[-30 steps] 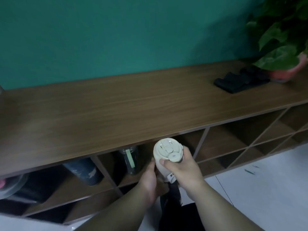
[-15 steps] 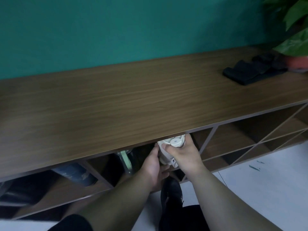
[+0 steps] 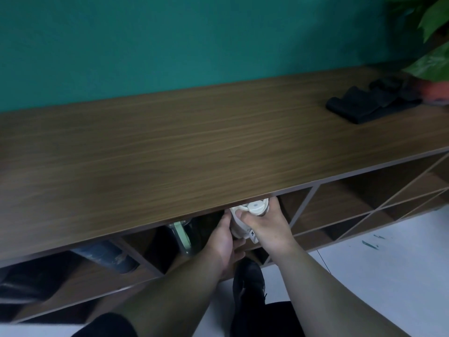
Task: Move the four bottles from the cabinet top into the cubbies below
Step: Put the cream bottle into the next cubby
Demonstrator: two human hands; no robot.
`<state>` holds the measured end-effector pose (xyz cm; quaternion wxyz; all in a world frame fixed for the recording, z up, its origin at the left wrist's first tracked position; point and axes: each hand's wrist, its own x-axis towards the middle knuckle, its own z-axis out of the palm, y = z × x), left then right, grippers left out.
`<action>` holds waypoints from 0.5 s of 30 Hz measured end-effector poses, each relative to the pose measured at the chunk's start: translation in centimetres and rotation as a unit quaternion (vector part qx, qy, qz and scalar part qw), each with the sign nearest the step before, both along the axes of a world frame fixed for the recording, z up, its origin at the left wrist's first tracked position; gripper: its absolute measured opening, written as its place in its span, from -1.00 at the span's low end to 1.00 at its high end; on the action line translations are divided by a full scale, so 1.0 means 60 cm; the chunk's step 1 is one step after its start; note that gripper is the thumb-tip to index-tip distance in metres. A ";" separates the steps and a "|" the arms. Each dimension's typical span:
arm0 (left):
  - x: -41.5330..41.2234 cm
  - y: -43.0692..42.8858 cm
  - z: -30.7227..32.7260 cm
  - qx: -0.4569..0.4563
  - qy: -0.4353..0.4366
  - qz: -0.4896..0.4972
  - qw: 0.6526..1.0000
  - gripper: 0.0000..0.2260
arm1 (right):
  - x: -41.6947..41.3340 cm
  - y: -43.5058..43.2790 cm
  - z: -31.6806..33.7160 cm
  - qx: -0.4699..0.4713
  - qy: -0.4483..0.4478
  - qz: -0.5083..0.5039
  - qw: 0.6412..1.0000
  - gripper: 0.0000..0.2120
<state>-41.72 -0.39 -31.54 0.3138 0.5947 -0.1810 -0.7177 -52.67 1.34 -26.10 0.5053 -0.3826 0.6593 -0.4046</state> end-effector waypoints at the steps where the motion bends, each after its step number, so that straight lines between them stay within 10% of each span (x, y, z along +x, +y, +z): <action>1: 0.000 0.003 0.006 -0.009 -0.006 -0.002 1.000 -0.43 | 0.000 0.001 -0.001 -0.001 -0.005 -0.001 1.000 -0.36; 15: -0.010 0.035 0.037 -0.205 -0.036 0.010 0.978 -0.63 | -0.013 0.021 0.006 -0.095 -0.014 0.028 0.995 -0.29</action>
